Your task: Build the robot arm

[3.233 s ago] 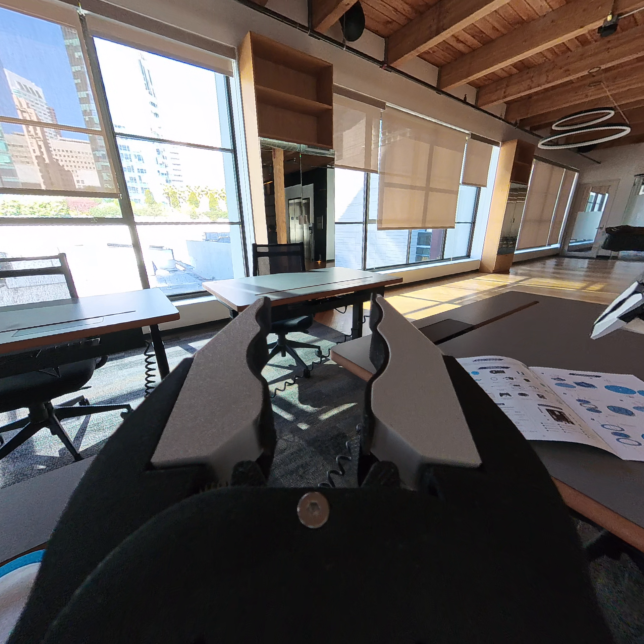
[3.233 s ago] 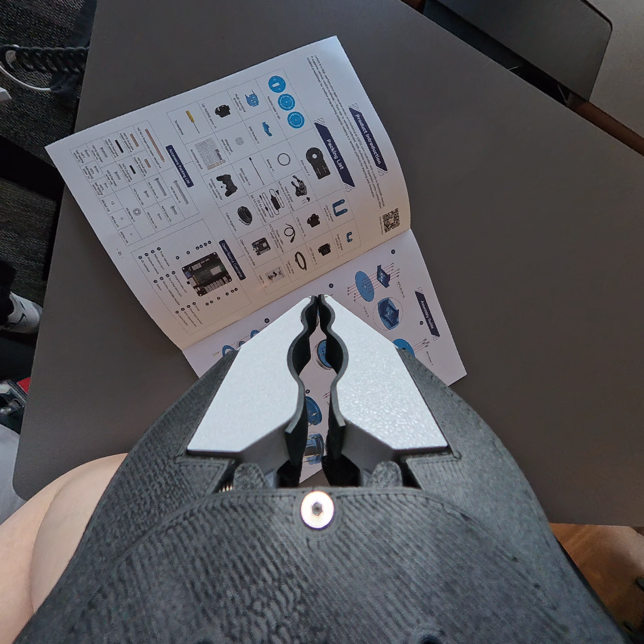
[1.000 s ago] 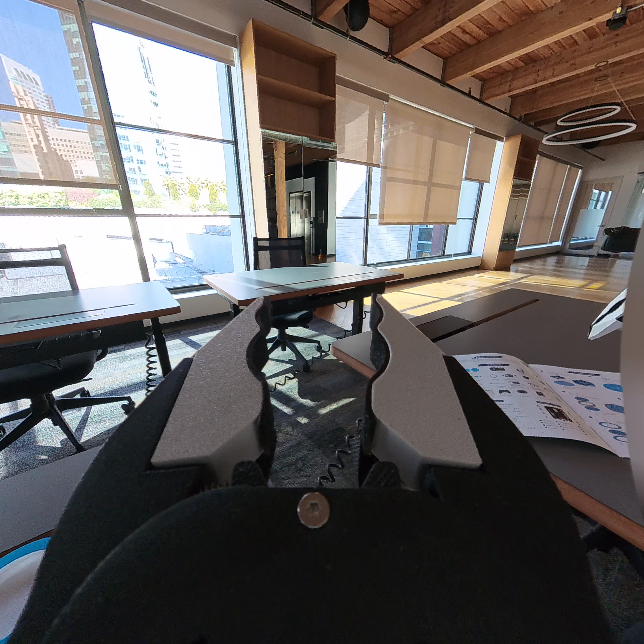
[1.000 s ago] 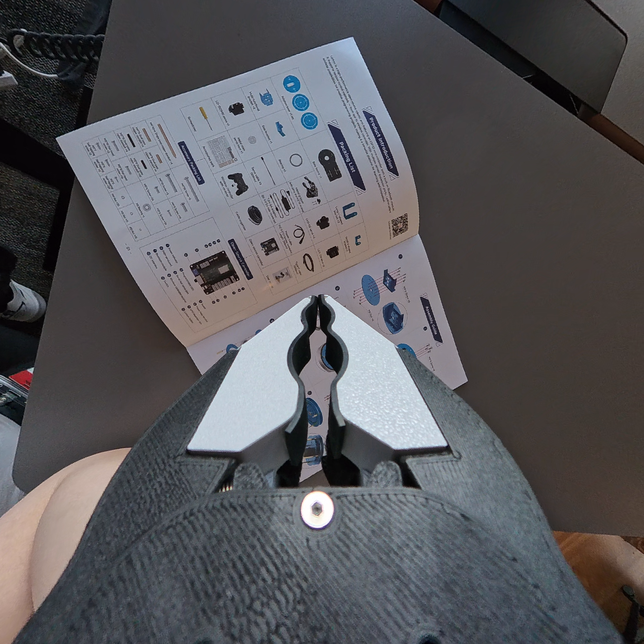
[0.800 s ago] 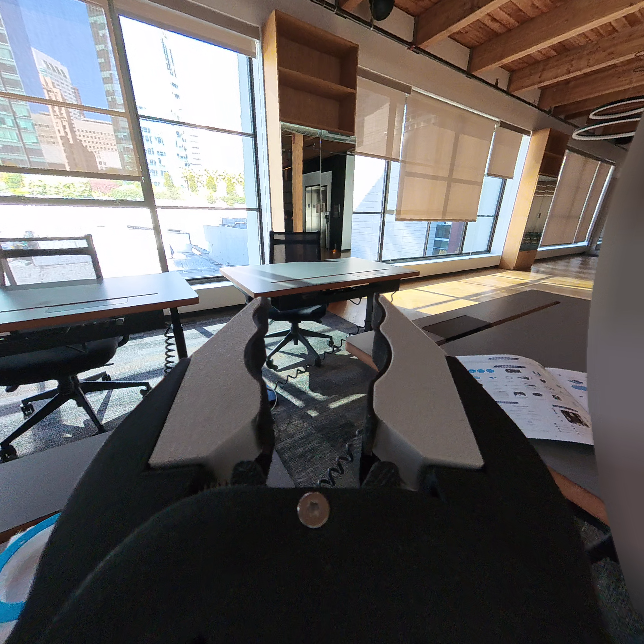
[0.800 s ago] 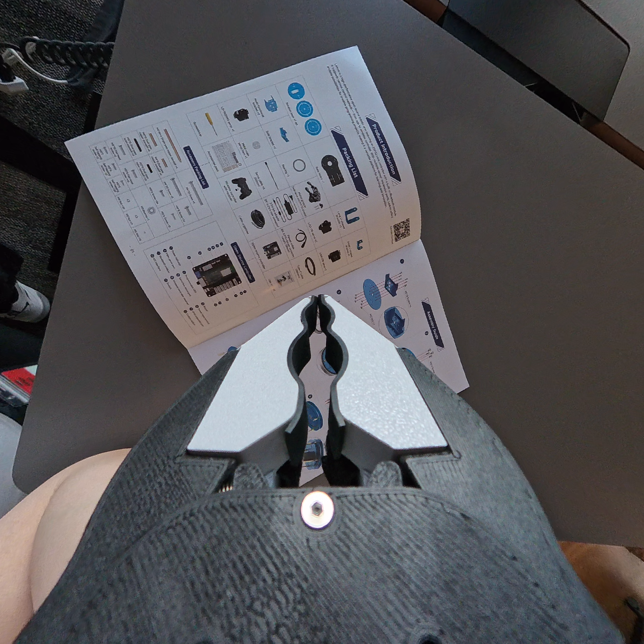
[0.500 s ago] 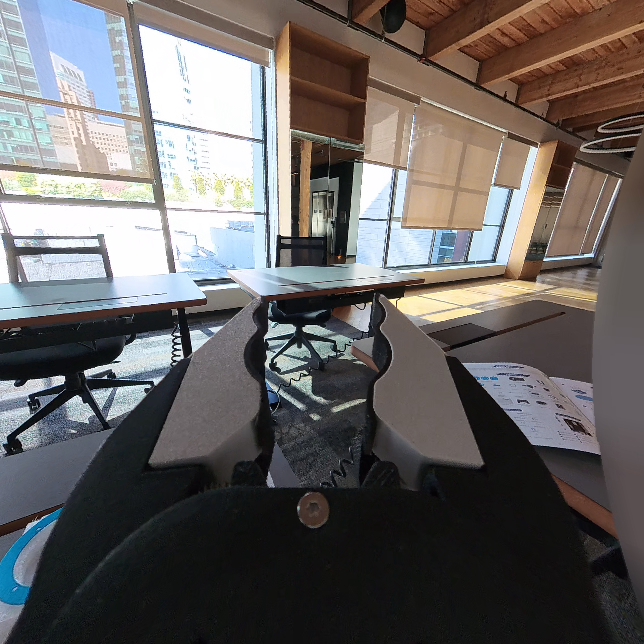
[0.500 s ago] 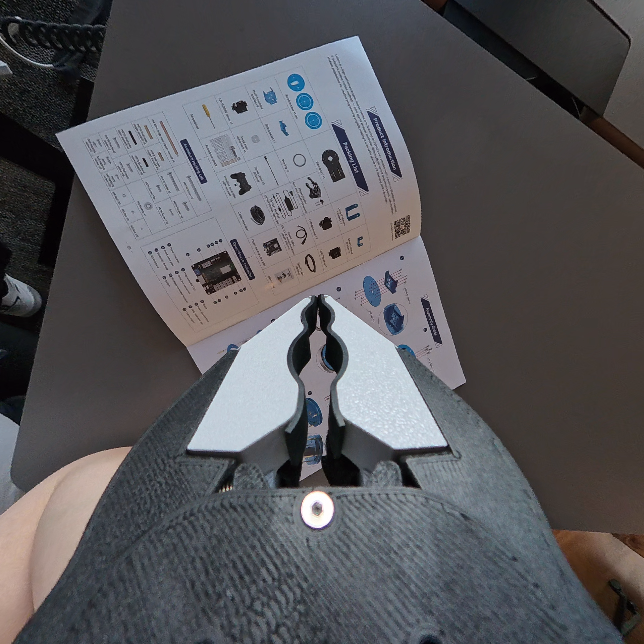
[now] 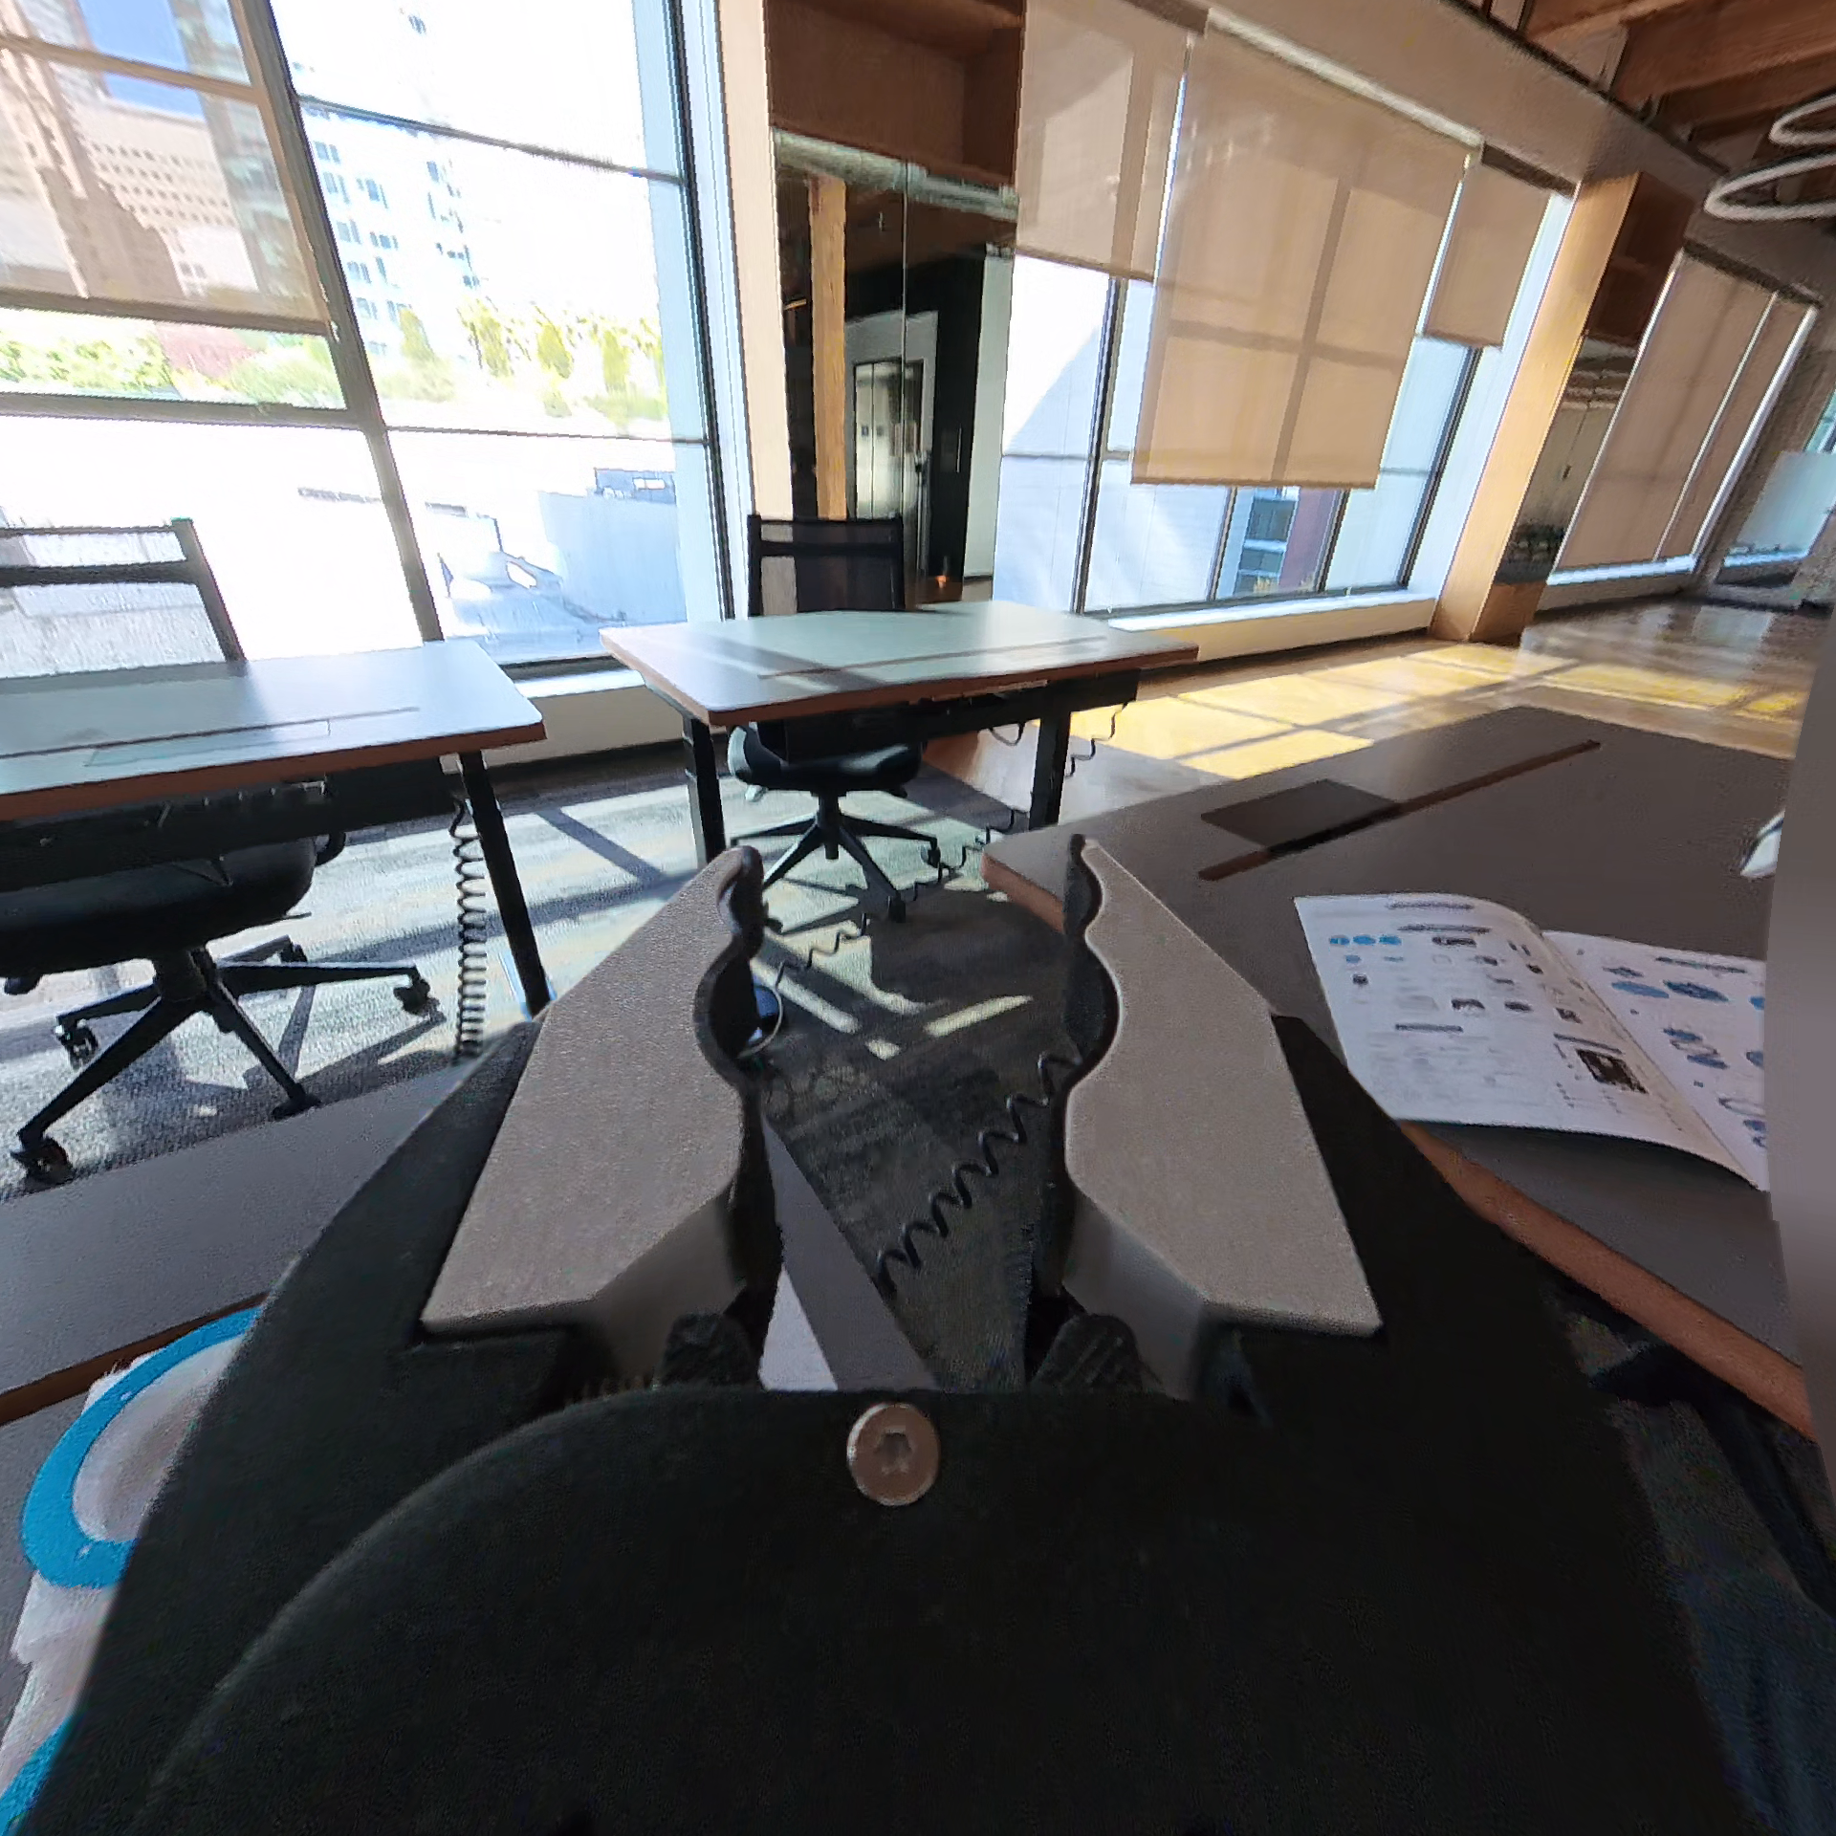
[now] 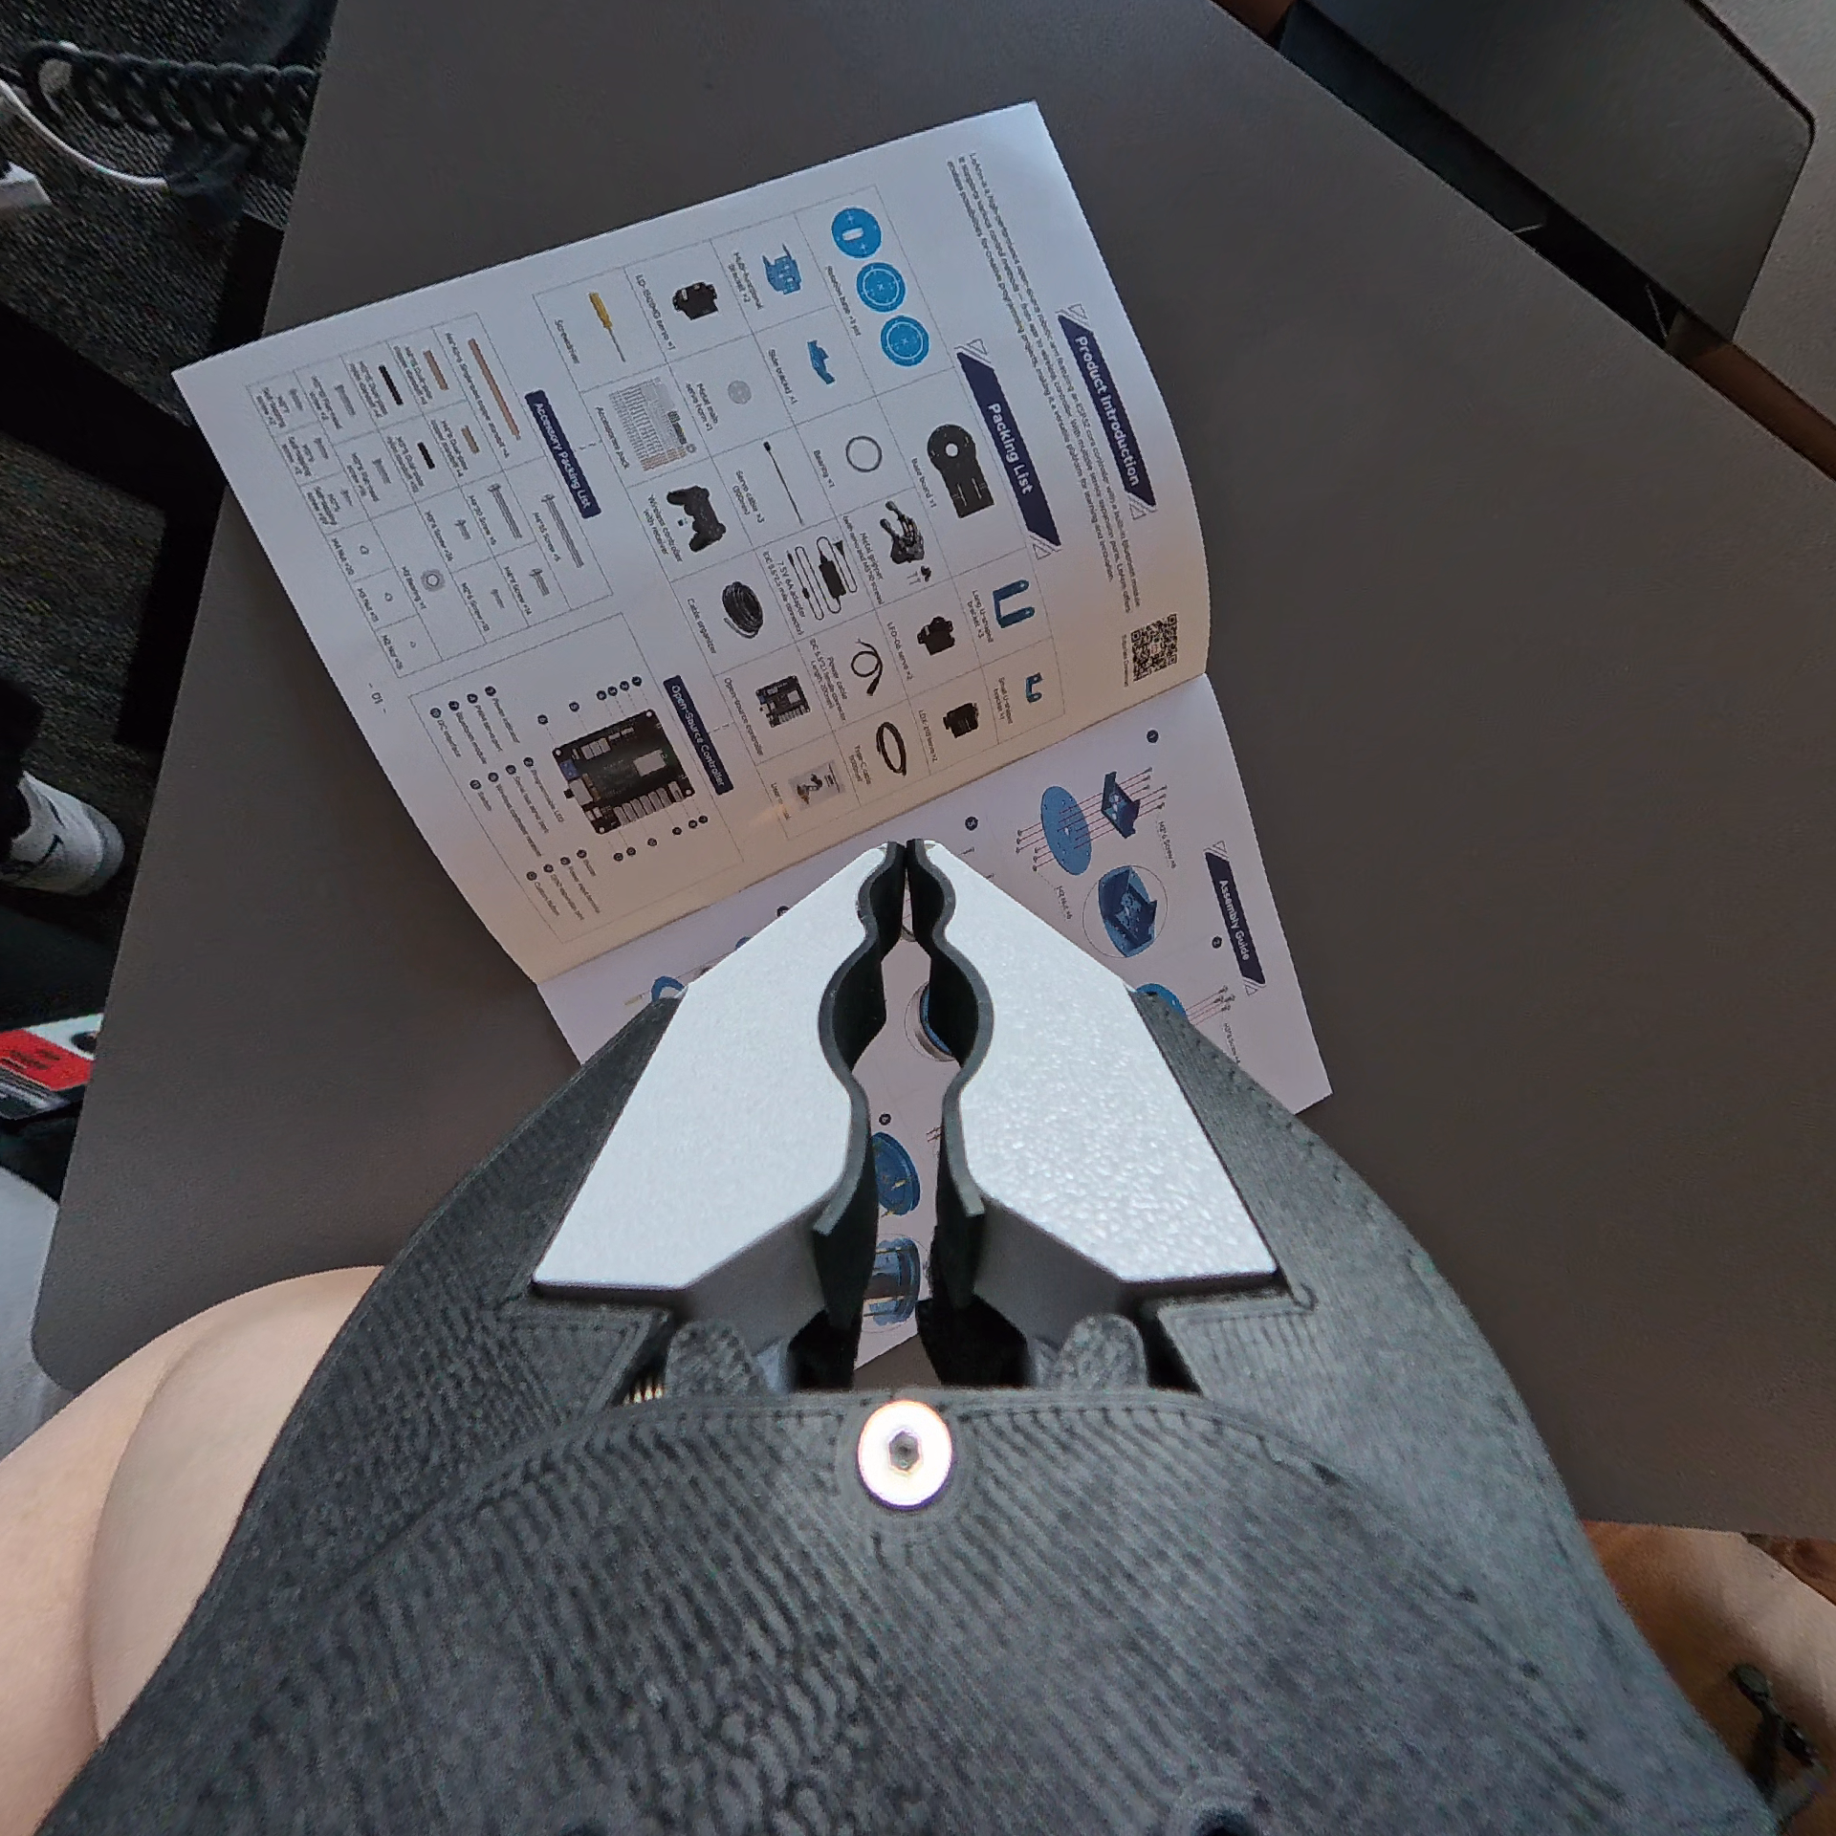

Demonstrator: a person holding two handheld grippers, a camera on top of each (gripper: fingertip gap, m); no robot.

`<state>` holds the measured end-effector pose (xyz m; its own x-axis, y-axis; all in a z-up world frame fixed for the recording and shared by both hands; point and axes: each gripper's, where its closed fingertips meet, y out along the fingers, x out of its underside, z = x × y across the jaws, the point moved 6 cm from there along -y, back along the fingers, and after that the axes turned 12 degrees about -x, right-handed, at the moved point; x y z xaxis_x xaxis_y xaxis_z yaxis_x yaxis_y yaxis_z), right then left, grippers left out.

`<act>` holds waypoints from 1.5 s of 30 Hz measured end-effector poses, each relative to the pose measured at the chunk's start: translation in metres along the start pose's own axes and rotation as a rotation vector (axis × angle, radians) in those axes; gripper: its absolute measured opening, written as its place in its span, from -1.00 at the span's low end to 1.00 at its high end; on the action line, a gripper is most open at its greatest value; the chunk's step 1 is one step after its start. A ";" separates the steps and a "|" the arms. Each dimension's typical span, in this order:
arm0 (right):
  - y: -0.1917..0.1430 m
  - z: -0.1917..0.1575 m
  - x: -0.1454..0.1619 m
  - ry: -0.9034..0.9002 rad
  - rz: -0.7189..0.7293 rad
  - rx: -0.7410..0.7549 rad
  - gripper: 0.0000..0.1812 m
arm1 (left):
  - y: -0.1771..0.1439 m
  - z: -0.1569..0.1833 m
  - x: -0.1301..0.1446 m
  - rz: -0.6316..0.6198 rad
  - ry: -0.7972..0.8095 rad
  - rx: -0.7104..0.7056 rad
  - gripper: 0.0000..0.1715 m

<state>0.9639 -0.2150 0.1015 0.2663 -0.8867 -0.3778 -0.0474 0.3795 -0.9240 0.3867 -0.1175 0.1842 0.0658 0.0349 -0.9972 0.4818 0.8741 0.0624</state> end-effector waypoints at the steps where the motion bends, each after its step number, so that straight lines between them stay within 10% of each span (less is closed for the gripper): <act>1: 0.000 0.000 0.000 0.003 0.001 0.001 -1.00 | 0.003 0.000 0.006 -0.049 0.020 -0.002 -0.30; 6: -0.001 0.000 0.001 0.000 0.004 -0.003 -1.00 | 0.024 -0.038 0.078 -0.603 0.261 -0.266 -0.31; 14: -0.003 0.001 0.004 0.004 0.019 -0.007 -1.00 | 0.050 -0.078 0.175 -1.105 0.128 -0.156 -0.39; 24: -0.001 0.000 0.003 -0.003 0.008 -0.015 -1.00 | 0.053 -0.086 0.211 -1.293 0.147 -0.147 0.01; 45: 0.000 0.009 0.027 0.079 -0.017 -0.062 -1.00 | 0.058 -0.061 0.247 -1.439 0.338 -0.007 0.00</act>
<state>0.9794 -0.2370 0.0917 0.1906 -0.9118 -0.3637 -0.1035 0.3498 -0.9311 0.3775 -0.0287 -0.0608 -0.6564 -0.7369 -0.1617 -0.0496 0.2560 -0.9654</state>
